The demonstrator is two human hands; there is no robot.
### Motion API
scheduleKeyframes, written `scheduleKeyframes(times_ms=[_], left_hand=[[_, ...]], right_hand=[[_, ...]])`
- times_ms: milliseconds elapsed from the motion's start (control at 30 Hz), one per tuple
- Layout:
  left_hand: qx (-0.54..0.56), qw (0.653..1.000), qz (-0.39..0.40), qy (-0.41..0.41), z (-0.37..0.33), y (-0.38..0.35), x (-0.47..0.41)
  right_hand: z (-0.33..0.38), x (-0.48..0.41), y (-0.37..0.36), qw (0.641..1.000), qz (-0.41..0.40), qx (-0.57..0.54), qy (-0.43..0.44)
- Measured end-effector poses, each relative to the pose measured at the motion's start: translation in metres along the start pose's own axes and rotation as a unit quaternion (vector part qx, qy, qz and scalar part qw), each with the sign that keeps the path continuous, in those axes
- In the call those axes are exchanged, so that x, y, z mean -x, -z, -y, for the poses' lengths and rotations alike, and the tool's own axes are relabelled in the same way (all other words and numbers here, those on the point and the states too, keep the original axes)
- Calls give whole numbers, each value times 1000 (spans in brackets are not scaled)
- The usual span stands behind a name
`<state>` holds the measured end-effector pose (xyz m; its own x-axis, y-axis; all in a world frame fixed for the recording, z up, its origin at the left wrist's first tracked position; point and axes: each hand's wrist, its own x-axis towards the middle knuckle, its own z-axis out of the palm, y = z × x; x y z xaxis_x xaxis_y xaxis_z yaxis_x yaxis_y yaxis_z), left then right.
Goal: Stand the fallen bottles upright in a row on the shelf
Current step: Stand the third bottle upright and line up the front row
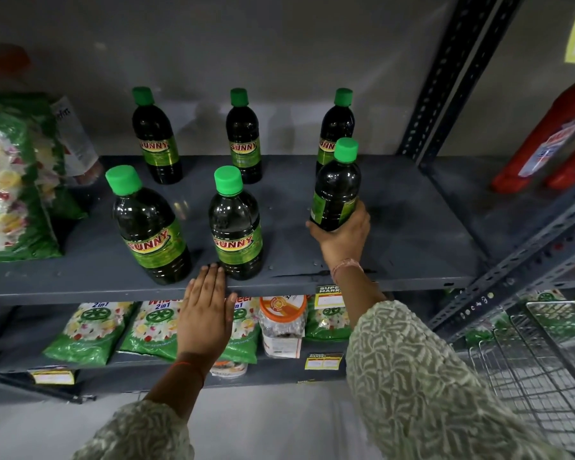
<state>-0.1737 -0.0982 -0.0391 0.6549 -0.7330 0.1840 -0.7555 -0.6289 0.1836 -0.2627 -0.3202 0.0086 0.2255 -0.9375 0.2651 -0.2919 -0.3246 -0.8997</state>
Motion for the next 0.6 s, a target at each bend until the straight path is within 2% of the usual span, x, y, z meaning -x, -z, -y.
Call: scheduleKeyframes(times_ms=[100,167,300,367,467,600], left_hand=[[-2,1000,-1,0,2,2,-2],[-8,1000,2,1,2,3,-2],[-12,1000,2,1,3,4,-1],[-13,1000,5,0,3,4,-1],[-9,1000,6,-1,4,3,-2],[-12,1000,11,1,5,4,-1]], right_hand=[[-3,-5,3,994,72,-66,-54],[-3,-10,6,989,107,-70,-71],[4,-10,2,996,77,2,-34],[3,-8,3,996,73,-31,-48],[-3,-15,13,982,142,-86,-87],[-6,-34,26,954,269,-79,-108]])
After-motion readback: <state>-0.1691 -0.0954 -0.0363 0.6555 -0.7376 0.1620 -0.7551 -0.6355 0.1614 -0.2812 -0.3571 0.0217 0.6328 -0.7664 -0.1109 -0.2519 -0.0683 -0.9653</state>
